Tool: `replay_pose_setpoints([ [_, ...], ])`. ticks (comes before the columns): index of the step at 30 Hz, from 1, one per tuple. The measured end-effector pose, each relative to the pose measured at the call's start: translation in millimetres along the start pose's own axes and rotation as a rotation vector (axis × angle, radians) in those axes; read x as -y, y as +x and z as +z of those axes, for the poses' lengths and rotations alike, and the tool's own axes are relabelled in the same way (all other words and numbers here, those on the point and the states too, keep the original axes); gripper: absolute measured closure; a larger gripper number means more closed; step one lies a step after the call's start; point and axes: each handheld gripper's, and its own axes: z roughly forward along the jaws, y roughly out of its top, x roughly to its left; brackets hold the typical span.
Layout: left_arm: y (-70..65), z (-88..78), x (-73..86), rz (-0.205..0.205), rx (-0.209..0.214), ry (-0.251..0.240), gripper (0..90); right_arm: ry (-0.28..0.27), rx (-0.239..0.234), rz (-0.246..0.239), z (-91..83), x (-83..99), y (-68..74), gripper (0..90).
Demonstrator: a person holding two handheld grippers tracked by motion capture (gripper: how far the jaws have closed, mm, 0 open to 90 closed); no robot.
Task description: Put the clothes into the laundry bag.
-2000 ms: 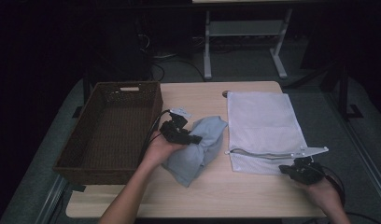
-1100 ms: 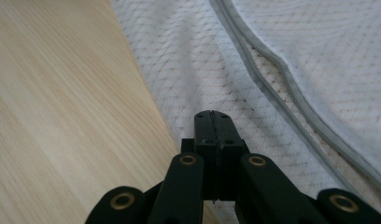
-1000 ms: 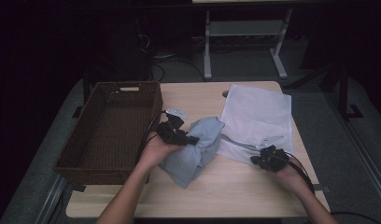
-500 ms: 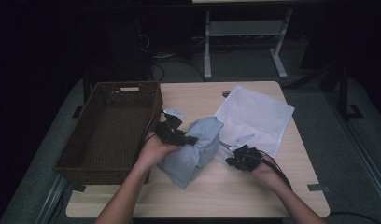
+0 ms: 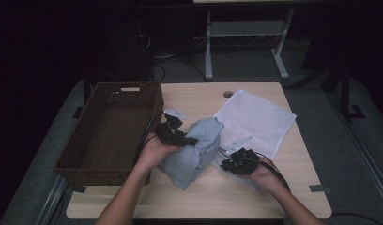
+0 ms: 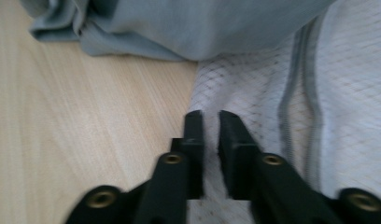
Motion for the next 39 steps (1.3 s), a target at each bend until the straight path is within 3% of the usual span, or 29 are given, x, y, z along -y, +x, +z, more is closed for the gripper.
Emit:
replay_pose_setpoints([
  [2, 0.0, 0.1, 0.3, 0.001, 0.0, 0.001, 71.4, -0.029, -0.021, 0.025, -7.4, 2.0, -5.7, 63.0],
  [5, -0.2, -0.7, 0.8, 0.001, -0.001, 0.004, 71.4, -0.064, -0.006, 0.05, -15.9, 7.2, -16.6, 54.0],
  [11, 0.8, -0.5, 1.4, -0.004, 0.001, 0.002, 71.4, -0.037, 0.04, 0.063, -26.9, 4.3, -48.7, 35.6],
  [16, 2.1, -0.6, 1.5, -0.004, 0.001, 0.003, 71.4, -0.042, 0.064, 0.075, -19.0, -5.6, -75.7, 31.8],
  [17, 2.4, -0.6, 1.6, -0.003, 0.001, 0.002, 71.4, -0.071, 0.075, 0.072, -15.4, -6.7, -80.1, 31.6],
  [19, 2.9, -0.6, 1.8, -0.005, 0.004, 0.001, 71.4, -0.052, 0.066, 0.088, -6.0, -9.3, -84.9, 28.0],
  [24, 3.0, -0.6, 1.8, -0.004, 0.004, 0.001, 71.4, -0.013, 0.06, 0.067, 12.8, -11.5, -81.2, 27.0],
  [32, 3.1, -0.5, 1.7, -0.004, 0.006, 0.001, 71.4, 0.022, 0.061, 0.045, 22.5, -10.0, -74.2, 26.4],
  [39, 3.2, -0.9, 1.9, -0.006, 0.007, 0.0, 71.4, 0.02, 0.077, 0.022, 19.8, -8.8, -72.3, 45.5],
])
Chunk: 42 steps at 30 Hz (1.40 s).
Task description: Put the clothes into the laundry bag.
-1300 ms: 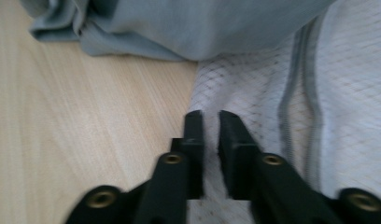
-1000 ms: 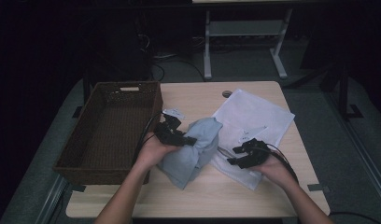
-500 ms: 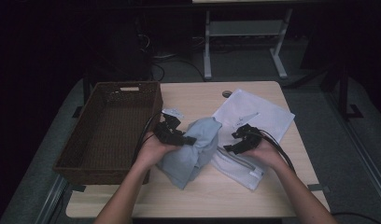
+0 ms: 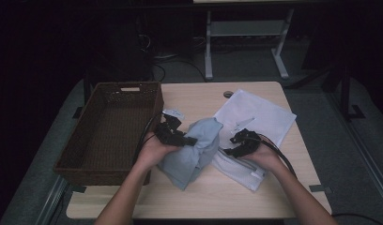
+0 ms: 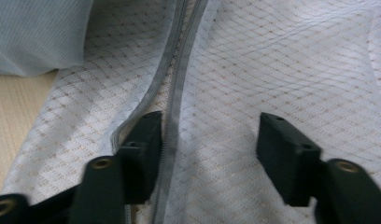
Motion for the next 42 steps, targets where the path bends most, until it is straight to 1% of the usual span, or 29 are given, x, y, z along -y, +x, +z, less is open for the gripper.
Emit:
replay_pose_setpoints([
  [3, 0.0, 0.1, 0.1, -0.002, 0.0, 0.0, 71.4, -0.004, 0.006, 0.001, -1.7, 0.9, -0.5, 55.2],
  [5, 0.1, 0.1, 0.1, -0.002, 0.0, 0.001, 71.4, -0.007, 0.014, -0.008, -2.7, 1.2, -0.9, 62.0],
  [11, -0.1, 0.2, 0.1, -0.002, 0.0, 0.001, 71.4, -0.013, -0.001, -0.008, -2.6, 1.6, 0.5, 73.7],
  [13, -0.2, 0.2, 0.1, -0.002, -0.001, 0.001, 71.4, -0.012, -0.001, -0.011, -2.6, 1.2, 1.4, 79.7],
  [17, -0.1, 0.4, 0.2, -0.002, 0.0, 0.002, 71.4, -0.012, 0.003, -0.01, -3.1, 1.2, 0.2, 86.5],
  [23, -0.4, 0.9, 0.1, -0.001, -0.001, 0.004, 71.4, -0.029, 0.005, -0.003, -8.6, 0.2, -1.3, 87.1],
  [24, -0.6, 0.8, 0.1, -0.001, -0.001, 0.004, 71.4, -0.031, 0.005, 0.001, -9.9, -0.3, -1.3, 87.2],
  [27, -0.8, -0.2, 0.0, 0.001, 0.001, 0.004, 71.4, -0.06, 0.007, 0.023, -17.7, -3.7, -3.8, 87.2],
  [31, -0.3, 0.0, 0.2, -0.004, 0.002, 0.001, 71.4, -0.08, 0.017, 0.044, -29.9, -13.7, -9.4, 87.2],
  [32, -0.3, -0.2, 0.3, -0.003, 0.001, 0.002, 71.4, -0.096, 0.02, 0.052, -33.1, -16.9, -11.5, 87.2],
  [34, -0.4, -0.5, 0.4, -0.002, 0.003, 0.002, 71.4, -0.101, 0.026, 0.063, -36.4, -22.0, -14.4, 87.2],
  [36, -0.1, -0.5, 0.6, -0.001, 0.005, 0.003, 71.4, -0.118, 0.027, 0.072, -39.5, -25.8, -16.8, 87.2],
  [38, 0.2, -0.2, 0.6, -0.002, 0.005, 0.003, 71.4, -0.147, 0.031, 0.091, -44.8, -30.5, -18.5, 87.4],
  [42, 0.2, 0.2, 0.6, -0.003, 0.003, 0.005, 71.4, -0.192, 0.039, 0.088, -56.0, -40.0, -19.8, 87.4],
])
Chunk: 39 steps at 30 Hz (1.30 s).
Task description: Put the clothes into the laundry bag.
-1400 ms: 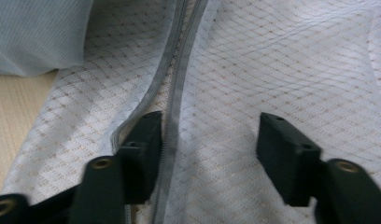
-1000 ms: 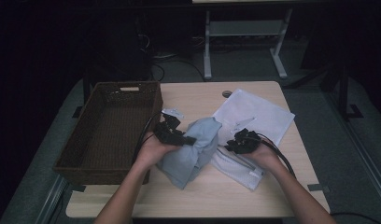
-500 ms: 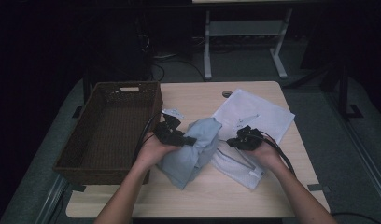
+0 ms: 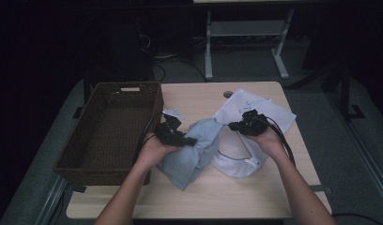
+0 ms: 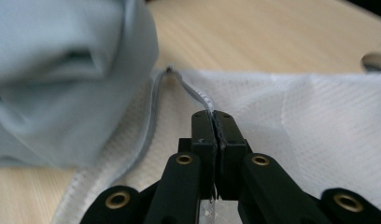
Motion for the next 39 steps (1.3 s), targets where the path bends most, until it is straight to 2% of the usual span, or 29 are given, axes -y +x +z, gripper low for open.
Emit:
replay_pose_setpoints([
  [6, 0.0, 1.0, 0.1, 0.002, 0.0, 0.004, 71.4, -0.063, 0.008, -0.024, -18.2, -15.0, 2.3, 87.4],
  [12, -1.6, 0.1, -0.4, 0.008, 0.001, 0.004, 71.5, -0.082, 0.009, -0.02, -23.9, -22.4, 2.6, 87.4],
  [16, -7.3, -9.7, -3.2, 0.016, 0.027, -0.02, 71.5, -0.072, 0.004, -0.022, -21.0, -21.5, 1.9, 87.4],
  [19, -16.4, -17.2, -8.8, 0.039, 0.058, -0.041, 71.5, -0.075, 0.002, -0.022, -20.5, -21.8, 2.1, 87.4],
  [22, -27.4, -16.6, -16.1, 0.069, 0.096, -0.044, 71.5, -0.077, 0.0, -0.024, -21.2, -22.2, 2.3, 87.4],
  [26, -38.0, -0.2, -25.2, 0.097, 0.13, -0.011, 71.5, -0.083, -0.003, -0.018, -22.5, -21.9, 1.4, 87.5],
  [30, -38.2, 24.8, -30.6, 0.109, 0.125, 0.037, 71.5, -0.09, -0.017, -0.013, -23.0, -20.1, -0.6, 87.4],
  [35, -28.5, 47.4, -33.1, 0.087, 0.084, 0.057, 71.4, -0.092, -0.021, -0.008, -23.7, -17.8, -2.3, 87.4],
  [39, -19.8, 57.0, -32.3, 0.054, 0.06, 0.059, 71.4, -0.087, -0.019, -0.005, -23.3, -16.5, -2.3, 87.4],
])
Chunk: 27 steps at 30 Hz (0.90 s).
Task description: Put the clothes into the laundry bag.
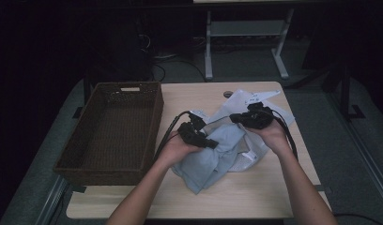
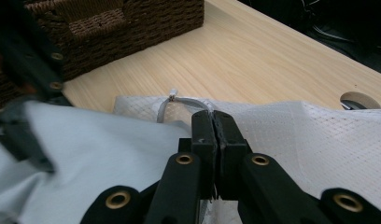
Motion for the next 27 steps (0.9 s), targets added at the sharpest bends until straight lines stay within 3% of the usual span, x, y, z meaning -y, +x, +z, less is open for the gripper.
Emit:
replay_pose_setpoints([
  [6, 11.9, 5.8, 4.8, -0.052, -0.062, 0.003, 71.4, -0.003, 0.002, -0.002, -1.5, -0.1, 0.4, 87.4],
  [13, 19.8, 10.1, 6.4, -0.113, -0.15, -0.04, 71.0, 0.0, -0.006, -0.008, -0.8, -0.7, 3.5, 87.5],
  [20, 21.0, 29.9, 8.3, -0.112, -0.167, -0.045, 68.2, 0.011, -0.02, -0.014, 4.2, 1.0, 6.0, 87.5],
  [27, 18.4, 42.2, 11.5, -0.092, -0.165, -0.048, 59.2, 0.007, -0.023, -0.008, 5.2, 3.5, 6.5, 87.5],
])
